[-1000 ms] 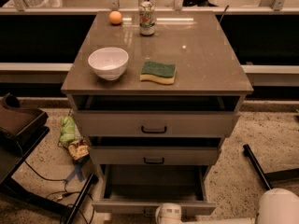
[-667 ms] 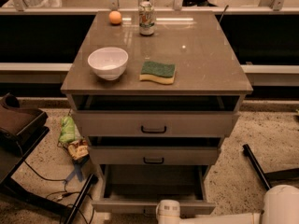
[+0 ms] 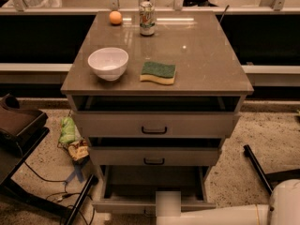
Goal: Open bottom drawer
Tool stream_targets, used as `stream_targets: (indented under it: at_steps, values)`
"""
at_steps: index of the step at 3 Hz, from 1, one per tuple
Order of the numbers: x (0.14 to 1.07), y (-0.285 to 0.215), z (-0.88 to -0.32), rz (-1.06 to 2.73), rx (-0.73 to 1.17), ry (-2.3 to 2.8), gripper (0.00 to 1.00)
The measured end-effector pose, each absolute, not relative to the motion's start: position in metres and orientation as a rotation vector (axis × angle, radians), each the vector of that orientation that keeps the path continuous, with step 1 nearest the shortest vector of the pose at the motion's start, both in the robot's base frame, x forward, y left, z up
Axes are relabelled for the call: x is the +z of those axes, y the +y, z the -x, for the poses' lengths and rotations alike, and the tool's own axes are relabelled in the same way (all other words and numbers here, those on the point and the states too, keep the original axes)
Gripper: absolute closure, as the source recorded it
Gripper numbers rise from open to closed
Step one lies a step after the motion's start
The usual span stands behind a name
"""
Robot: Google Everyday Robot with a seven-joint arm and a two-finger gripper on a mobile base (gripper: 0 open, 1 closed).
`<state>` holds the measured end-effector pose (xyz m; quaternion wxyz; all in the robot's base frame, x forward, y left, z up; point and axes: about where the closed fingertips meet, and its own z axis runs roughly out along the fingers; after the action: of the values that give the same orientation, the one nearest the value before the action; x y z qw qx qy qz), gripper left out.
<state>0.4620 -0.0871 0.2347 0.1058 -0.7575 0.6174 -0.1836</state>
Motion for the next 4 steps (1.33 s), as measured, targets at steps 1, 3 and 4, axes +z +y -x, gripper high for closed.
stream_targets:
  at_steps: [1, 3, 4]
  values:
    - [0.24, -0.103, -0.475, 2.2, -0.541, 1.844, 1.0]
    - [0.217, -0.13, -0.52, 2.115, -0.431, 1.856, 1.0]
    - [0.189, -0.141, -0.55, 2.105, -0.354, 1.89, 1.0]
